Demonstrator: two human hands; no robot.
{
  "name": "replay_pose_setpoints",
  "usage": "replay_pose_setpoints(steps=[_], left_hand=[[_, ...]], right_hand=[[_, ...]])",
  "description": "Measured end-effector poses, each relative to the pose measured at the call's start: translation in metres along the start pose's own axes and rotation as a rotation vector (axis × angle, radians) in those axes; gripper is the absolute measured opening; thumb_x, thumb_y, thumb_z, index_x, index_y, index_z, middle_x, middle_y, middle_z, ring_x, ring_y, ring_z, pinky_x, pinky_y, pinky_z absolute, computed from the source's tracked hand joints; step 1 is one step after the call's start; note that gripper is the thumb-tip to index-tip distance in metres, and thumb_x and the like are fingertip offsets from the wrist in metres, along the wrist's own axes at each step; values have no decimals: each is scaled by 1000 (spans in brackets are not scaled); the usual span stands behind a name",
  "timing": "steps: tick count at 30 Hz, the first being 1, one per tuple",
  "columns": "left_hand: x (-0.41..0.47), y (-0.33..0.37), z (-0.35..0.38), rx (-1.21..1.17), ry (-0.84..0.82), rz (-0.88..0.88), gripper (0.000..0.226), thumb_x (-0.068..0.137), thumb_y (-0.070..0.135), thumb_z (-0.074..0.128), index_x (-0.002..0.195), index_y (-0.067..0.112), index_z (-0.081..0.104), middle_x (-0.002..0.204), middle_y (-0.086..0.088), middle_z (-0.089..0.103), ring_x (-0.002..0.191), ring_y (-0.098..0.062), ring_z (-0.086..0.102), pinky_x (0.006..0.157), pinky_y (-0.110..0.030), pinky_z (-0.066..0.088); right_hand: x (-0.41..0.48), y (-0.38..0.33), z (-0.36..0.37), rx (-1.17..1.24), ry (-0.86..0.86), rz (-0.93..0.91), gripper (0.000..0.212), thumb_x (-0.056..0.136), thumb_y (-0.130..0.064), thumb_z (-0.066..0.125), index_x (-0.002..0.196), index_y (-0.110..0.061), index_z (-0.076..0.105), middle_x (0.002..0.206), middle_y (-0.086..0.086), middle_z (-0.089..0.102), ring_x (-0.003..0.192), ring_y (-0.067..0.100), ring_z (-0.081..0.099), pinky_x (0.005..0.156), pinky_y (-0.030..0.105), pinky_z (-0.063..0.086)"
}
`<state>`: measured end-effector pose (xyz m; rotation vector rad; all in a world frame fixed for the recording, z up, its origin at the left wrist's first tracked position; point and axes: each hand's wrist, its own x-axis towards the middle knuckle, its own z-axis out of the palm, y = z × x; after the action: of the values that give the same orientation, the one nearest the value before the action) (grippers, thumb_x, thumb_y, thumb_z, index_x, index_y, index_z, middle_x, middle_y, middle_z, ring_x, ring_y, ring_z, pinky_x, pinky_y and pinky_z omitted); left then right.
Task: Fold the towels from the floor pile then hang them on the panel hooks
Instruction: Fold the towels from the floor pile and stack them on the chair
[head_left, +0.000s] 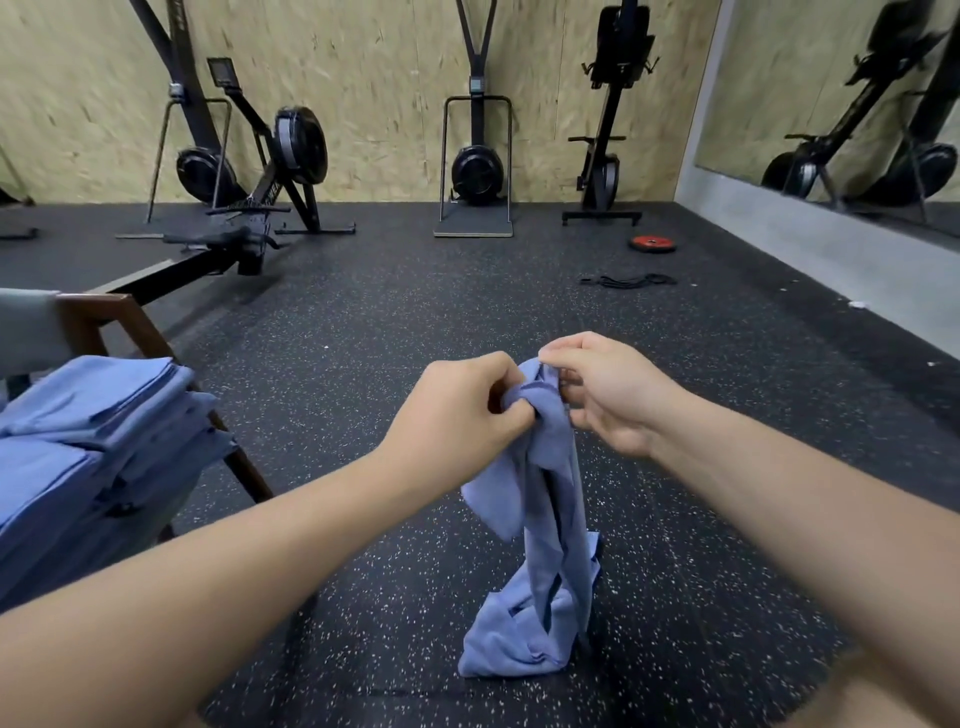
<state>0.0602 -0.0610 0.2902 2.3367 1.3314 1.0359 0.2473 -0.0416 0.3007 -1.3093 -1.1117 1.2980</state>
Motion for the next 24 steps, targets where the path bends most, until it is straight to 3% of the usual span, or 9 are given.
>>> replay_pose_setpoints(steps=[2, 4, 7, 10, 13, 18, 24], left_hand=[[5, -5, -6, -40, 23, -35, 7, 89, 32, 69, 83, 28, 68, 73, 11, 71, 70, -6, 65, 67, -27, 53], [9, -11, -11, -51, 34, -55, 9, 90, 29, 71, 81, 29, 70, 72, 14, 71, 67, -1, 61, 63, -20, 47], [13, -18, -17, -58, 19, -78, 9, 92, 27, 72, 83, 28, 74, 73, 15, 71, 66, 1, 57, 63, -19, 46], [16, -21, -25, -53, 15, -91, 10, 90, 25, 72, 84, 29, 77, 67, 19, 68, 61, 2, 54, 59, -15, 40], [18, -27, -35, -9, -5, -88, 11, 90, 23, 72, 85, 30, 78, 68, 21, 69, 63, 3, 58, 60, -12, 40], [19, -49, -50, 217, -74, -28, 6, 89, 23, 77, 87, 29, 78, 73, 17, 72, 74, -1, 66, 73, -22, 49], [20, -84, -54, 401, -151, -43, 7, 83, 23, 77, 89, 27, 76, 68, 16, 63, 73, -14, 61, 67, -28, 42]], right_hand=[[-4, 1, -2, -50, -76, 15, 7, 107, -26, 62, 111, -21, 60, 91, 7, 60, 85, 23, 56, 69, 34, 45], [-11, 1, -1, -88, -132, 6, 15, 107, -34, 62, 112, -20, 60, 77, -3, 61, 74, 16, 57, 65, 31, 42], [-21, -1, 0, -129, -224, -11, 24, 102, -41, 69, 112, -21, 63, 87, 1, 64, 78, 17, 58, 62, 28, 42], [-25, -1, -4, -224, -281, -58, 30, 93, -20, 82, 117, -10, 67, 93, 4, 69, 82, 15, 58, 64, 27, 41], [-26, -2, -12, -402, -212, -151, 21, 87, -6, 83, 106, -9, 73, 82, 5, 69, 70, 14, 58, 58, 23, 40], [-14, -5, -32, -749, -41, -345, 12, 81, -20, 88, 82, -19, 76, 71, -7, 70, 64, 7, 58, 64, 29, 44], [-8, -7, -51, -842, 15, -433, 14, 86, -28, 86, 80, -23, 74, 75, -2, 71, 64, 6, 57, 61, 27, 44]])
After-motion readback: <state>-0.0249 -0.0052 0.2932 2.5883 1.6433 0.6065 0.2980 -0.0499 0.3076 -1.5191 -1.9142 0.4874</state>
